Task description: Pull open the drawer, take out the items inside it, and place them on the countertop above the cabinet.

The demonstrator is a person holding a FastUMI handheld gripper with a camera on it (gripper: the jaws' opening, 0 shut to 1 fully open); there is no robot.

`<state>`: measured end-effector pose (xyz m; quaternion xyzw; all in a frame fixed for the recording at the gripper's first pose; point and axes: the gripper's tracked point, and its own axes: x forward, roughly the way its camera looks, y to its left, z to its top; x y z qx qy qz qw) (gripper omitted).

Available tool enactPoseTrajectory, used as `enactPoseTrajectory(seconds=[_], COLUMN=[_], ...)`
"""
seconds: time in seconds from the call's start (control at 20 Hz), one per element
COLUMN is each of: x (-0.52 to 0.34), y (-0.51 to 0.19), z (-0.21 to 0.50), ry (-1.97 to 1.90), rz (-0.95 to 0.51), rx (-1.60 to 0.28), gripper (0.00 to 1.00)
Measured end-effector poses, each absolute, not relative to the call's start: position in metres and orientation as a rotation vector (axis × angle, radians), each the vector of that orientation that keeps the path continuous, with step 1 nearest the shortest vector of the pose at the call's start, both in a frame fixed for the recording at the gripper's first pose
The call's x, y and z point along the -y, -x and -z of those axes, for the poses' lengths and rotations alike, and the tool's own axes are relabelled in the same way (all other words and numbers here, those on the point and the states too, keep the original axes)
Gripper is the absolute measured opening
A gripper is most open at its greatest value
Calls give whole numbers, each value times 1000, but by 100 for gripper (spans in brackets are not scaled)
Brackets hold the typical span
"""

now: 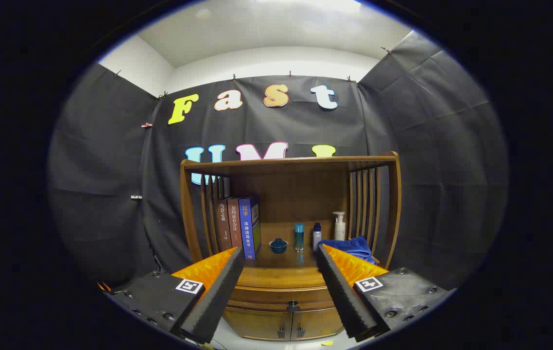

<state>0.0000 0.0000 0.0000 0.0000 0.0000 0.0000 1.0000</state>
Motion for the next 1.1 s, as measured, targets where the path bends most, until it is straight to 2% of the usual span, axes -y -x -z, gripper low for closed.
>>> enactPoseTrajectory(seconds=[1.1], x=[-2], y=[-2], z=[-2], ry=[19], rz=[-6], rx=[-1], gripper=[98])
